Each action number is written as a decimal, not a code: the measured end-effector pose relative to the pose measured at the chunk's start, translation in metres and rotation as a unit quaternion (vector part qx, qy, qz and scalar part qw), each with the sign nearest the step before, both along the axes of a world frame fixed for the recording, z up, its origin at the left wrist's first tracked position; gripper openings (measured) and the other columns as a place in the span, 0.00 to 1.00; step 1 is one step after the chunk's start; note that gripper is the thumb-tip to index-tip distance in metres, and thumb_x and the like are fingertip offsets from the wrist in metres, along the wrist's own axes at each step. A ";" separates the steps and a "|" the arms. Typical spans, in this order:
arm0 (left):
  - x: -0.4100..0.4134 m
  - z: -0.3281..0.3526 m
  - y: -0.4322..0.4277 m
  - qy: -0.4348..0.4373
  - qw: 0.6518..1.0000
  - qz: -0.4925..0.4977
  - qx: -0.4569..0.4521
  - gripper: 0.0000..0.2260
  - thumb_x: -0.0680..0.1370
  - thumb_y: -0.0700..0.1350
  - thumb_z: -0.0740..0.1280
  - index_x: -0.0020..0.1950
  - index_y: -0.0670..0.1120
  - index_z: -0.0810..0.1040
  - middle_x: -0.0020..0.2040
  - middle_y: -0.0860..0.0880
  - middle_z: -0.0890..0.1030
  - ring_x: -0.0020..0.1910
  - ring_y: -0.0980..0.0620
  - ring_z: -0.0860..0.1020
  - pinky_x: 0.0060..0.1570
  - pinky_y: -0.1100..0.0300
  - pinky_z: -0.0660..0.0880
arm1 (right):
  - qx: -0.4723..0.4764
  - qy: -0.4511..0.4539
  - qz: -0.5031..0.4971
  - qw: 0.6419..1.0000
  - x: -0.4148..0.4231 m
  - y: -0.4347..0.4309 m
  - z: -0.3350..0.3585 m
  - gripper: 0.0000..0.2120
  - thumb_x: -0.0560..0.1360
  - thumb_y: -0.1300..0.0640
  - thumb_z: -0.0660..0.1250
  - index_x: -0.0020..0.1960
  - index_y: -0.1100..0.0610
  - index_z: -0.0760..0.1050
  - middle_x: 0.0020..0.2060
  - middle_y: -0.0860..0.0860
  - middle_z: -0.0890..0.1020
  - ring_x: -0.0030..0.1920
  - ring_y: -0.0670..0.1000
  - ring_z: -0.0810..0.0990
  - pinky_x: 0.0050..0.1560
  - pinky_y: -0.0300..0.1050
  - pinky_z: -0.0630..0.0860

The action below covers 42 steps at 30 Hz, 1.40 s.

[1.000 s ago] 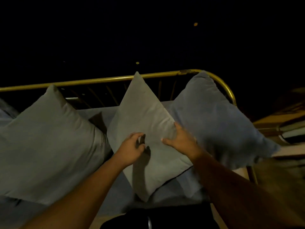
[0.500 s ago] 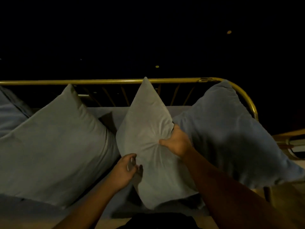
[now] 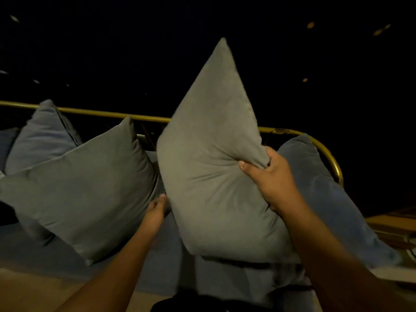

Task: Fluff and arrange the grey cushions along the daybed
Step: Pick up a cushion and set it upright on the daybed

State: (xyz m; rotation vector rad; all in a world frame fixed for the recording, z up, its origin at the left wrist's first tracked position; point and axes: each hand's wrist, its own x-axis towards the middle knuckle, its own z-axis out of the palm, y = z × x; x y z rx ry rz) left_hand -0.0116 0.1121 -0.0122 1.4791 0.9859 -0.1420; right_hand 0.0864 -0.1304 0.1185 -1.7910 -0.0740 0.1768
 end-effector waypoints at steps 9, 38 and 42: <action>-0.014 0.084 0.042 -0.092 0.978 0.132 -0.130 0.26 0.73 0.71 0.50 0.51 0.55 0.78 0.44 0.51 0.81 0.45 0.46 0.77 0.42 0.54 0.72 | 0.177 -0.030 -0.045 0.983 -0.008 0.001 0.044 0.16 0.72 0.61 0.70 0.58 0.53 0.73 0.50 0.43 0.80 0.45 0.35 0.82 0.44 0.30 0.76; -0.011 0.072 0.390 0.082 0.881 -0.146 0.442 0.36 0.70 0.72 0.52 0.74 0.64 0.45 0.79 0.49 0.47 0.77 0.39 0.48 0.72 0.37 0.46 | -0.281 -0.030 0.156 0.947 0.065 0.436 -0.008 0.37 0.73 0.34 0.60 0.76 0.46 0.52 0.77 0.55 0.48 0.75 0.62 0.55 0.73 0.56 0.60; 0.003 0.061 0.398 0.117 0.885 -0.157 0.423 0.33 0.74 0.68 0.54 0.74 0.63 0.45 0.79 0.47 0.47 0.76 0.35 0.49 0.72 0.35 0.49 | -0.380 -0.110 0.221 0.892 0.036 0.422 -0.017 0.38 0.72 0.34 0.60 0.75 0.45 0.51 0.78 0.52 0.46 0.76 0.61 0.48 0.73 0.59 0.56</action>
